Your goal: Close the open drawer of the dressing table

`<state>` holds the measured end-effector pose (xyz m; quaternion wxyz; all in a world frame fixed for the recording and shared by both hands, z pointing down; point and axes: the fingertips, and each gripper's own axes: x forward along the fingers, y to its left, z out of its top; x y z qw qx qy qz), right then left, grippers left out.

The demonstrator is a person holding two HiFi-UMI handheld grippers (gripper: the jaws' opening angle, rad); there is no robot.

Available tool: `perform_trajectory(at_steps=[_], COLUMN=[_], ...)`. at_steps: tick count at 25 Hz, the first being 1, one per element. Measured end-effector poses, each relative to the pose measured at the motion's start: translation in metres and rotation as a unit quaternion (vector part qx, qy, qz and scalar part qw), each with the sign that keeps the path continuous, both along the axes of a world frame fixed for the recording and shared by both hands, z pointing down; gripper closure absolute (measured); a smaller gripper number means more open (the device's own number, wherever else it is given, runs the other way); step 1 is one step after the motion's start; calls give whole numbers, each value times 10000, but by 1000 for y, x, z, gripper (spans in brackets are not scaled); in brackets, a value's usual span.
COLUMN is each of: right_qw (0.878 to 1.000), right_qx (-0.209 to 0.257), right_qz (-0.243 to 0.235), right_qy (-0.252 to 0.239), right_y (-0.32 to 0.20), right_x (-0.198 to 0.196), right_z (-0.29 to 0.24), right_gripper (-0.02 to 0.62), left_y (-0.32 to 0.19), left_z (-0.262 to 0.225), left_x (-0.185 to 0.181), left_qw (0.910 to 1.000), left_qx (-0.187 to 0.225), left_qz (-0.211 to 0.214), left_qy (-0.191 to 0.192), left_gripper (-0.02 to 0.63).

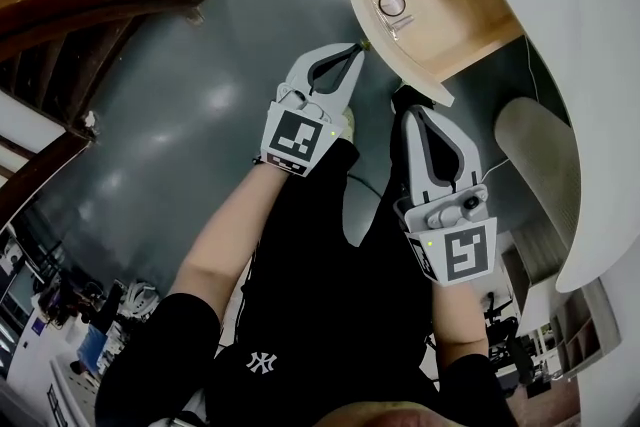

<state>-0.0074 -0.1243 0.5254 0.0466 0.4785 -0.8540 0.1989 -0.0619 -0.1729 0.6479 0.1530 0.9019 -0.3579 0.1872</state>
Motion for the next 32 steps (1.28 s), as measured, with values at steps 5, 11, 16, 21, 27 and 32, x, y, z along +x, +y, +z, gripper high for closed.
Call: perform_trajectory(at_steps=[5, 11, 16, 21, 27, 32], right_qw=[9999, 9999, 9995, 9990, 9981, 9974], right_qx=[-104, -149, -171, -150, -150, -114], right_qz=[1, 87, 280, 413, 574, 681], right_qy=[-14, 1, 15, 77, 154, 191], right_y=[1, 5, -5, -18, -34, -45], right_x=[4, 15, 39, 62, 88, 107], right_z=[18, 28, 32, 33, 39, 43], right_gripper=[580, 580, 580, 580, 580, 580], left_y=[-7, -11, -28, -50, -76, -92], left_z=[9, 10, 8, 4, 2, -2], left_x=[11, 19, 42, 72, 106, 132], left_qw=[9999, 9996, 9989, 9981, 9965, 9951], left_qx=[48, 153, 239, 319, 463, 540], left_qz=[128, 242, 401, 520, 659, 679], left_qy=[8, 2, 13, 88, 236, 480], left_gripper=[597, 597, 595, 597, 595, 595])
